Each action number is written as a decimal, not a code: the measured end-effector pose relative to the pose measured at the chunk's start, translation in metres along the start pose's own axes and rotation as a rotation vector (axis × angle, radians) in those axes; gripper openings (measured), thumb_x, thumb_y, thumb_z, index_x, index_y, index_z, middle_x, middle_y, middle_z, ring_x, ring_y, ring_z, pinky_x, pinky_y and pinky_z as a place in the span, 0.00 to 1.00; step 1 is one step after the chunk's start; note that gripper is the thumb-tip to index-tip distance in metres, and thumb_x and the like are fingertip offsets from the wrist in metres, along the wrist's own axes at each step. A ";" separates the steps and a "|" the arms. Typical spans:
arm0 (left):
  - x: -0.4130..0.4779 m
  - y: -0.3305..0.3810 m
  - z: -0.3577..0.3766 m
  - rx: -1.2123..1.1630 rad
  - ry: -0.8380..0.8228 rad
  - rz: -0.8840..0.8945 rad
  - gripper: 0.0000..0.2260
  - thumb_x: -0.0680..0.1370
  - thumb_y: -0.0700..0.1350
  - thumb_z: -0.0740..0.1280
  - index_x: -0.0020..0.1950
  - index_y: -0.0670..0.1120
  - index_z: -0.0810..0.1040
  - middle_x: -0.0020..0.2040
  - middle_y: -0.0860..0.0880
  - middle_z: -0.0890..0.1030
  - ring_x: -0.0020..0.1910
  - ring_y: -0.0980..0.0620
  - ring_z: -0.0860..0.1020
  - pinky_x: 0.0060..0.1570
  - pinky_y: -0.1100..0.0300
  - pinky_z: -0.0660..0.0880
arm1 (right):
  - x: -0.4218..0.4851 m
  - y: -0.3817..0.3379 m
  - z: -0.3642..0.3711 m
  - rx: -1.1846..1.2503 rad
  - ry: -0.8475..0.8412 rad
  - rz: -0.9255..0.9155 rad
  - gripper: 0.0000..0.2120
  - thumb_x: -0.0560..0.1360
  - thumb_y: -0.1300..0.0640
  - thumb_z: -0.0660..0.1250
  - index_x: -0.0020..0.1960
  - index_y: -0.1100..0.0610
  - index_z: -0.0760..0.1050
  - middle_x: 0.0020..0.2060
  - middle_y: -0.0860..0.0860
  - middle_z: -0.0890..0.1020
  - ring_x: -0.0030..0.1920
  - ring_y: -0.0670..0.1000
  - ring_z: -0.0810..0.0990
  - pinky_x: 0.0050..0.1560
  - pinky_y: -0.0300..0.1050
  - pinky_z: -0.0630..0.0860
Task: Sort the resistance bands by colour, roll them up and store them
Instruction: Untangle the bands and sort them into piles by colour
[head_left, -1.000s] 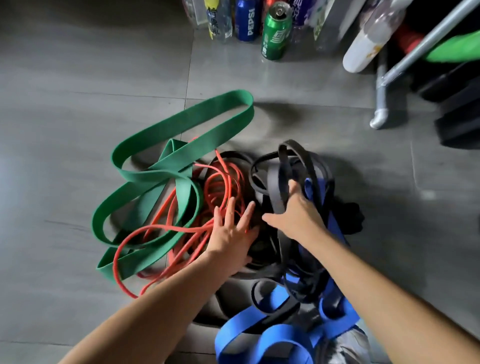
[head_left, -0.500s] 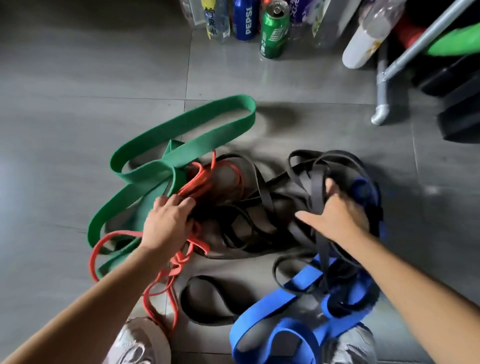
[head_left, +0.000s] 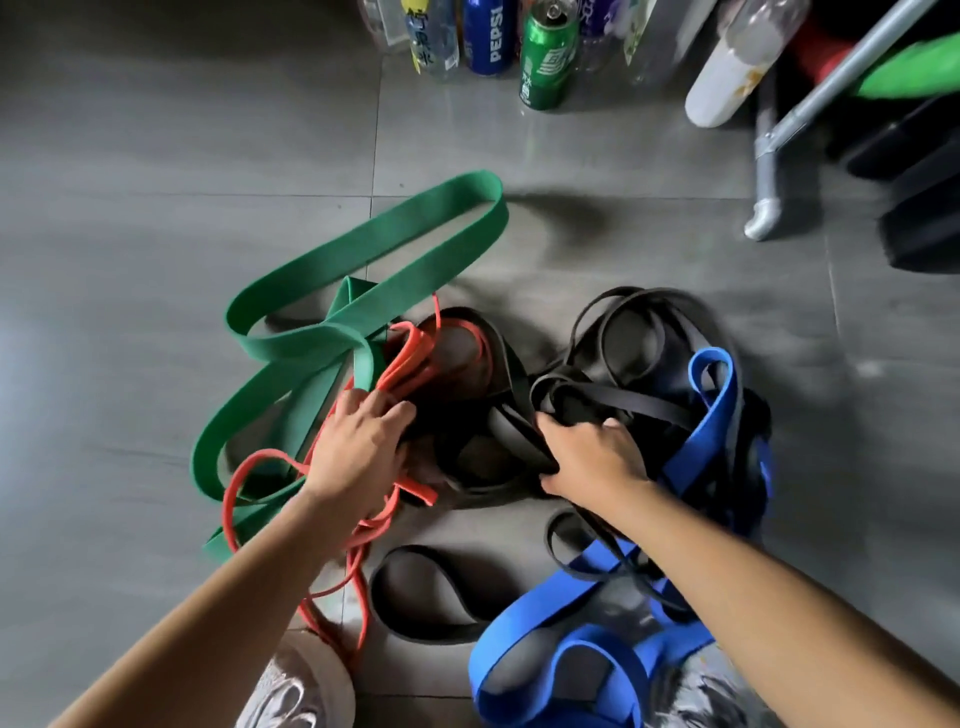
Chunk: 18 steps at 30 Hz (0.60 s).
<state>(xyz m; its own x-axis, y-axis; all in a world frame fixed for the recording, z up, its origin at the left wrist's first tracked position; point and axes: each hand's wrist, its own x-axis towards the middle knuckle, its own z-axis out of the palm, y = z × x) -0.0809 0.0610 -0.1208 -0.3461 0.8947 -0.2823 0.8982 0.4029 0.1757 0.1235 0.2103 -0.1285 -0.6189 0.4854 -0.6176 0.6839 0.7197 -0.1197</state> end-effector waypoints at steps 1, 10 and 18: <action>-0.002 -0.006 0.000 0.022 0.001 -0.005 0.15 0.65 0.41 0.74 0.50 0.46 0.80 0.47 0.44 0.80 0.48 0.38 0.74 0.43 0.48 0.77 | 0.000 0.002 -0.002 -0.004 0.042 0.007 0.27 0.70 0.43 0.66 0.65 0.46 0.60 0.53 0.54 0.82 0.55 0.56 0.79 0.56 0.49 0.67; -0.013 0.003 0.011 0.000 -0.029 0.023 0.15 0.65 0.54 0.67 0.45 0.46 0.80 0.48 0.46 0.78 0.51 0.39 0.73 0.44 0.48 0.78 | 0.015 0.032 -0.028 -0.086 0.199 0.254 0.29 0.67 0.37 0.66 0.64 0.47 0.65 0.58 0.57 0.75 0.59 0.57 0.74 0.59 0.52 0.66; 0.001 0.038 0.016 0.232 -0.300 0.034 0.29 0.68 0.57 0.71 0.66 0.51 0.71 0.75 0.47 0.58 0.67 0.33 0.62 0.67 0.39 0.57 | 0.005 0.003 0.005 -0.154 -0.032 0.182 0.39 0.72 0.45 0.66 0.74 0.39 0.46 0.68 0.61 0.64 0.64 0.60 0.70 0.59 0.53 0.70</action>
<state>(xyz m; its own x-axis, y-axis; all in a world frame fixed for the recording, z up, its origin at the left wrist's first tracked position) -0.0428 0.0741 -0.1297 -0.2510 0.7967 -0.5498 0.9572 0.2887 -0.0187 0.1241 0.2125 -0.1360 -0.4764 0.5998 -0.6429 0.7144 0.6903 0.1147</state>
